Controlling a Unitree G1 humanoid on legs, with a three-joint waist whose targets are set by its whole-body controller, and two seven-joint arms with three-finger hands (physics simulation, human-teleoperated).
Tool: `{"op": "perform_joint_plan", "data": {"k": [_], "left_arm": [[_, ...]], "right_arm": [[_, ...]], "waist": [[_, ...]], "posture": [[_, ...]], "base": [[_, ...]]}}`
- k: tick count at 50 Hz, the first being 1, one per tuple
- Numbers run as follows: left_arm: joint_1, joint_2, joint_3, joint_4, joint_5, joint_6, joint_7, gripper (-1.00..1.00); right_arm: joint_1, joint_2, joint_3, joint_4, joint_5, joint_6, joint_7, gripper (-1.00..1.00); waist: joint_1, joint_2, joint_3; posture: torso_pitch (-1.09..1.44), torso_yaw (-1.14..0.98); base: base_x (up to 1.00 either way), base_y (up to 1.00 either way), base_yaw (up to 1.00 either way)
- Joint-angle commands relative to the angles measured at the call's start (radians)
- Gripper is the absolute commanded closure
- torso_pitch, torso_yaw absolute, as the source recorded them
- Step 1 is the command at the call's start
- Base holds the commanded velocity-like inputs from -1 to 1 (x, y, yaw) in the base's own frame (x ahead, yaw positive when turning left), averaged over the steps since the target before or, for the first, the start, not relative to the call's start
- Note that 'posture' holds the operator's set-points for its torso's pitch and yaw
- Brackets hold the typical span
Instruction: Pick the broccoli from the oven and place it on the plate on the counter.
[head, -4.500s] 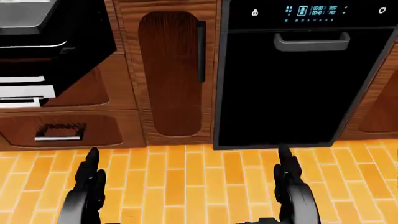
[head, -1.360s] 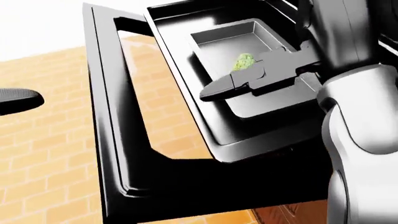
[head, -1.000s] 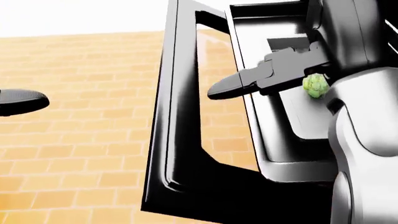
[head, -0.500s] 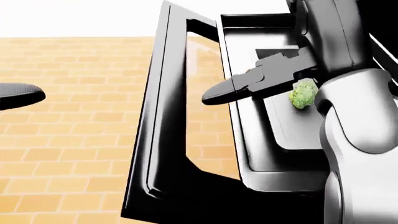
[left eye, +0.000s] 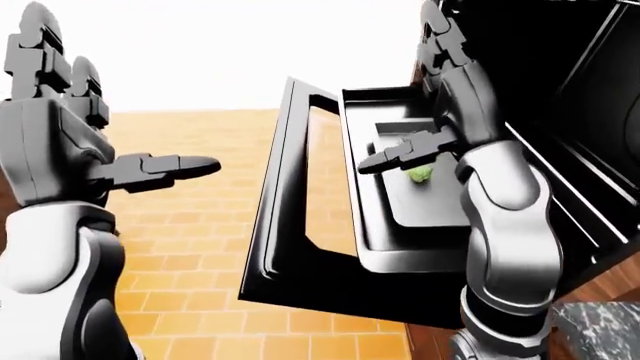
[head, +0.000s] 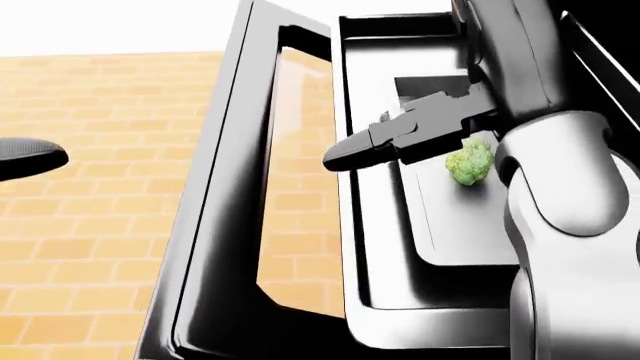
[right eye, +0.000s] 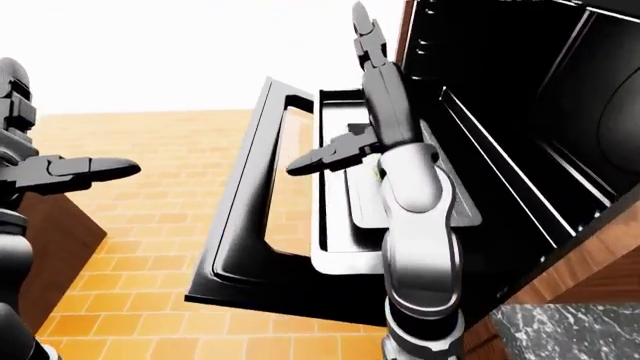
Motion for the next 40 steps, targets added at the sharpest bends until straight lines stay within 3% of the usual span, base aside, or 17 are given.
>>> {"op": "perform_joint_plan", "data": {"k": [1, 2, 7, 8, 11, 13, 15, 17, 18, 19, 20, 21, 23, 25, 27, 35, 40], "left_arm": [[-0.012, 0.006, 0.003, -0.016, -0.004, -0.030, -0.005, -1.00], [-0.011, 0.006, 0.003, -0.016, -0.005, -0.031, -0.005, -1.00], [-0.006, 0.006, 0.005, -0.011, -0.007, -0.040, -0.005, -1.00], [-0.007, 0.007, 0.003, -0.010, -0.006, -0.041, -0.005, -1.00], [-0.009, 0.009, 0.006, -0.012, -0.008, -0.038, -0.004, -1.00], [-0.012, 0.011, 0.007, -0.014, -0.011, -0.033, -0.003, -1.00], [-0.014, 0.013, 0.008, -0.010, -0.012, -0.036, -0.003, -1.00], [-0.014, 0.015, 0.012, -0.004, -0.015, -0.042, -0.005, -1.00], [-0.014, 0.016, 0.014, 0.000, -0.017, -0.046, -0.005, -1.00], [-0.013, 0.017, 0.014, 0.002, -0.018, -0.047, -0.005, -1.00], [-0.011, 0.019, 0.014, 0.003, -0.018, -0.051, -0.007, -1.00], [-0.010, 0.019, 0.015, 0.002, -0.020, -0.051, -0.007, -1.00], [-0.002, 0.020, 0.020, 0.006, -0.021, -0.060, -0.009, -1.00], [0.002, 0.020, 0.022, 0.003, -0.023, -0.061, -0.009, -1.00], [0.003, 0.020, 0.021, 0.007, -0.021, -0.066, -0.008, -1.00], [0.005, 0.021, 0.026, 0.000, -0.022, -0.063, -0.006, -1.00], [0.008, 0.020, 0.028, -0.001, -0.024, -0.063, -0.003, -1.00]], "right_arm": [[-0.021, -0.006, -0.013, -0.026, -0.014, -0.014, -0.008, -1.00], [-0.022, -0.002, -0.016, -0.027, -0.014, -0.007, -0.012, -1.00], [-0.029, 0.000, -0.027, -0.033, -0.004, 0.012, -0.018, -1.00], [-0.037, -0.006, -0.032, -0.030, -0.003, 0.021, -0.021, -1.00], [-0.051, -0.021, -0.025, -0.035, -0.002, 0.041, -0.012, -1.00], [-0.053, -0.019, -0.027, -0.031, 0.002, 0.038, -0.014, -1.00], [-0.050, -0.020, -0.021, -0.029, -0.002, 0.036, -0.014, -1.00], [-0.054, -0.018, -0.025, -0.024, -0.004, 0.035, -0.016, -1.00], [-0.056, -0.021, -0.025, -0.019, -0.008, 0.034, -0.018, -1.00], [-0.058, -0.022, -0.025, -0.015, -0.009, 0.033, -0.018, -1.00], [-0.070, -0.033, -0.021, -0.001, -0.019, 0.047, -0.011, -1.00], [-0.077, -0.037, -0.018, 0.007, -0.028, 0.056, -0.006, -1.00], [-0.100, -0.063, 0.007, 0.048, -0.073, 0.073, 0.041, -1.00], [-0.138, -0.077, 0.027, 0.094, -0.119, 0.092, 0.096, -1.00], [-0.189, -0.078, 0.030, 0.140, -0.168, 0.096, 0.144, -1.00], [-0.349, -0.076, 0.031, 0.308, -0.336, 0.069, 0.308, -1.00], [-0.424, -0.077, 0.021, 0.493, -0.389, 0.007, 0.345, -1.00]], "waist": [[-0.001, -0.007, -0.019], [0.005, -0.034, -0.020], [0.009, -0.012, -0.042], [0.010, -0.010, -0.063], [0.006, 0.005, -0.060], [0.008, 0.016, -0.030], [0.008, 0.020, -0.036], [0.011, 0.005, -0.041], [0.018, -0.031, -0.055], [0.022, -0.068, -0.053], [0.024, -0.067, -0.055], [0.021, -0.056, -0.035], [0.013, -0.054, -0.023], [0.008, -0.021, -0.017], [0.001, 0.030, -0.014], [0.001, -0.014, -0.031], [0.002, -0.014, -0.036]], "posture": [[0.00, 0.00], [0.00, 0.00], [0.00, 0.00], [0.00, 0.00], [0.00, 0.00], [0.00, 0.00], [0.00, 0.00], [0.00, 0.00], [0.00, 0.00], [0.00, 0.00], [0.00, 0.00], [0.00, 0.00], [0.00, 0.00], [0.00, 0.00], [0.00, 0.00], [0.00, 0.00], [0.00, 0.00]], "base": [[0.00, 0.00, 0.00], [0.00, 0.00, 0.00], [0.00, 0.00, 0.00], [0.00, -0.11, 0.00], [0.05, -0.18, 0.00], [0.25, -0.27, 0.00], [0.26, -0.29, 0.00], [0.20, -0.18, 0.00], [0.14, -0.06, 0.00], [0.03, 0.00, 0.00], [0.00, 0.00, 0.00], [0.00, 0.00, 0.00], [0.00, 0.00, 0.00], [0.00, 0.00, 0.00], [0.00, 0.00, 0.00], [0.00, 0.00, 0.00], [0.00, 0.00, 0.00]]}}
